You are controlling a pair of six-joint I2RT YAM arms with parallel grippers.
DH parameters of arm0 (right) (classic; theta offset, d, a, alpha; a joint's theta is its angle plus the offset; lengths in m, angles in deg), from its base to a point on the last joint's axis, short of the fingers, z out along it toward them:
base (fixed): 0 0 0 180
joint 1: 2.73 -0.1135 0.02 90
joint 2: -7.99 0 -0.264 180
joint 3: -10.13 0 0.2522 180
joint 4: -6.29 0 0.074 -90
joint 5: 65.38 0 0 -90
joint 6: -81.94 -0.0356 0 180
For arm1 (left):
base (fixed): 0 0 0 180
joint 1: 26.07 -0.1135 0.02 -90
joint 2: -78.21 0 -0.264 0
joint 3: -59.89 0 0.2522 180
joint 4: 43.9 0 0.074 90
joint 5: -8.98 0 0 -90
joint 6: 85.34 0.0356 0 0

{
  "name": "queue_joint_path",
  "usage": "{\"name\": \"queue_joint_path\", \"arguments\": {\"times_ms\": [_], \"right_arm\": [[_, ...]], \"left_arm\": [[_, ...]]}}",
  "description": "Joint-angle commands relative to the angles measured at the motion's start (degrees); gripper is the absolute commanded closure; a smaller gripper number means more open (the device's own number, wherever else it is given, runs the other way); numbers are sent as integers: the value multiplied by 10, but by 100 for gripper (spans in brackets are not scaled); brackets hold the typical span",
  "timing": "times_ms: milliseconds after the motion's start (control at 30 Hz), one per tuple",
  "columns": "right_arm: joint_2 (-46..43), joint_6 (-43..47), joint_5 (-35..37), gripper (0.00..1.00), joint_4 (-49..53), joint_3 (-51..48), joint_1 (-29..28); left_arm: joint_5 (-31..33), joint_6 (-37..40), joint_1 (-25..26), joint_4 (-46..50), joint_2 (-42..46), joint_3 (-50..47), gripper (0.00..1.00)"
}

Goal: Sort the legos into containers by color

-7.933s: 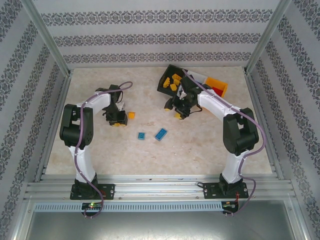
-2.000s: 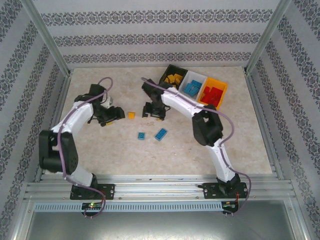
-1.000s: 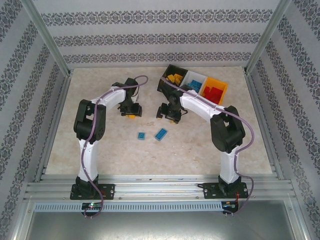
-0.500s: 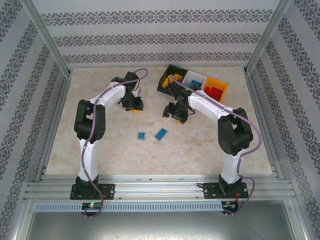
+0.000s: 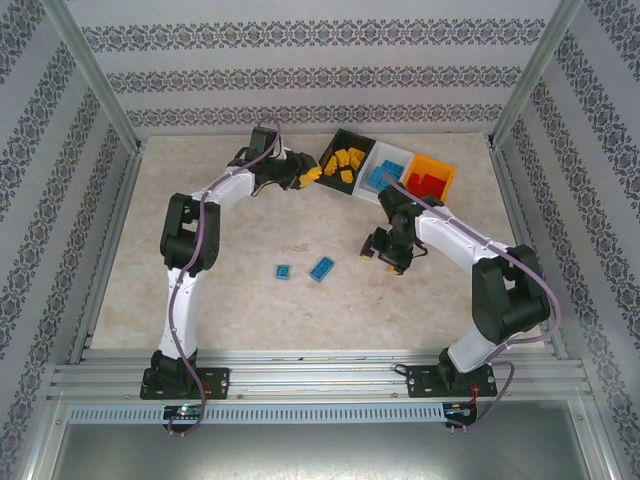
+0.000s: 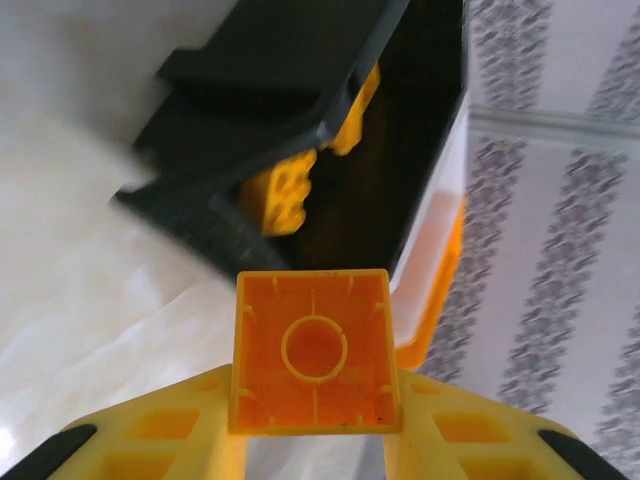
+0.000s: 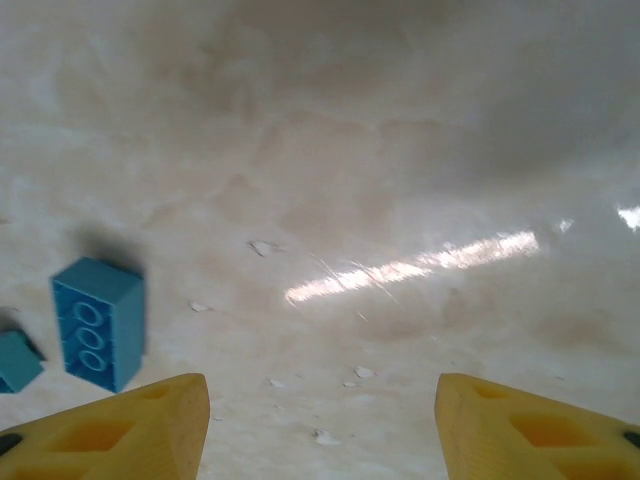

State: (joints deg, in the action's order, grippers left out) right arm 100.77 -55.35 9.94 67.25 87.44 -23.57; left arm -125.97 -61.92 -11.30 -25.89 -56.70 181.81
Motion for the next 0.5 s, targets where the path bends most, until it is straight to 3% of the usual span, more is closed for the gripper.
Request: {"name": "queue_joint_path", "arguments": {"times_ms": [0,233,467], "right_arm": [[-10,-2,-3,38,-8,1,6],[-4,17,-3,38,-1,12,35],[18,35,-12,38,10,35,68]], "left_arm": [[-27,-130,11,-116,-46,86,64],[-11,-140,28,-5,-188,355,63],[23,-215,30,-61,-256,415,60]]}}
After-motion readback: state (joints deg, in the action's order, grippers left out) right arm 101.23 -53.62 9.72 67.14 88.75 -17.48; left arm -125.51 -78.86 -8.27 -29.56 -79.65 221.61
